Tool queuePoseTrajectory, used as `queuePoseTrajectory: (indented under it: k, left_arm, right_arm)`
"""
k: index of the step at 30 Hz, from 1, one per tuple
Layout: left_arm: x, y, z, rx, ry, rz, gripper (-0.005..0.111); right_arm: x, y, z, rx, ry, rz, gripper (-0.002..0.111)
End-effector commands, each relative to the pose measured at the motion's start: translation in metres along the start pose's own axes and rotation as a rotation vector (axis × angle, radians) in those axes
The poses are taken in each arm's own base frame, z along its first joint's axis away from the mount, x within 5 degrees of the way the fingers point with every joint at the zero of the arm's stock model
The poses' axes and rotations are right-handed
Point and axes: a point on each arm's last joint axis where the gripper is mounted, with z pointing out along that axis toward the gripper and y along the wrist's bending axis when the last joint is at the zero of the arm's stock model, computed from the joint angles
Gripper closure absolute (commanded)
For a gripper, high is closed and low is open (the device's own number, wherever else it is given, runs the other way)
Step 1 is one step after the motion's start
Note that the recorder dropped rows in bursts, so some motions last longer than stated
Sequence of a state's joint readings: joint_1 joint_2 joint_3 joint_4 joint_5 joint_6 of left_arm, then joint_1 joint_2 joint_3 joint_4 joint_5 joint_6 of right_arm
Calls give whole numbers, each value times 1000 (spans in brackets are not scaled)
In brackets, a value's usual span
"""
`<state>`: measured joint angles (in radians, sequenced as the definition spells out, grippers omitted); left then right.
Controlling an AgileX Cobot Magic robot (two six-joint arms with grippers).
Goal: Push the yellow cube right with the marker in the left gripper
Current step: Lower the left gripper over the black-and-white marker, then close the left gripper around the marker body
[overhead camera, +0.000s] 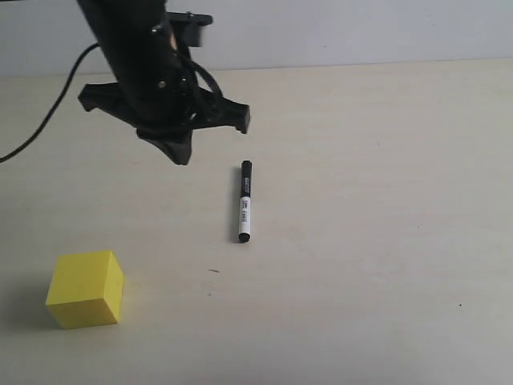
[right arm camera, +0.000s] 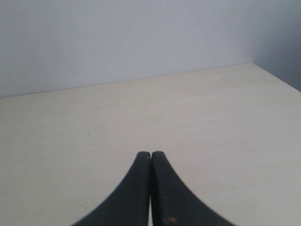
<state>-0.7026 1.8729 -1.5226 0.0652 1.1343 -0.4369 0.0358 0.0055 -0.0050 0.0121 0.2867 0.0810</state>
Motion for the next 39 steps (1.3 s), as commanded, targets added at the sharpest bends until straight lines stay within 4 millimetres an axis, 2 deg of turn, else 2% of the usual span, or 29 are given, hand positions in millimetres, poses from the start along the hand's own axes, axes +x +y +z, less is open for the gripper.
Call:
queuePoseTrajectory:
  k: [1,3,5,8,10,13,19,29,39]
  left_arm:
    - [-12,-23,20,-26,69,23,105]
    - [-17,-31,30,-19,78,26,97]
    - [-21,-36,40,-6,93,22,84]
    - [-26,-40,57,-9,105,14,58]
    - [-28,-42,66,-4,94,-3,50]
    - [-32,-45,76,11,68,-24,51]
    - [-34,-48,85,33,54,-37,64]
    - [-32,-49,110,20,89,-39,60]
    - [-33,-50,114,26,81,-40,60]
  right_arm:
    - [1,-1,0,7,-5,-1,108]
    - [1,-1,0,7,-5,-1,108]
    - [1,-1,0,7,-5,-1,108]
    - [1,-1,0,7,-5,-1,108]
    - [1,-1,0,7,-5,-1,108]
    - [1,-1,0,7,-5,-1,108]
    - [1,-1,0,7,-5,-1,108]
    - [1,-1,0,7,-5,-1,108]
    - [1,0,0,6,-7,-1,108]
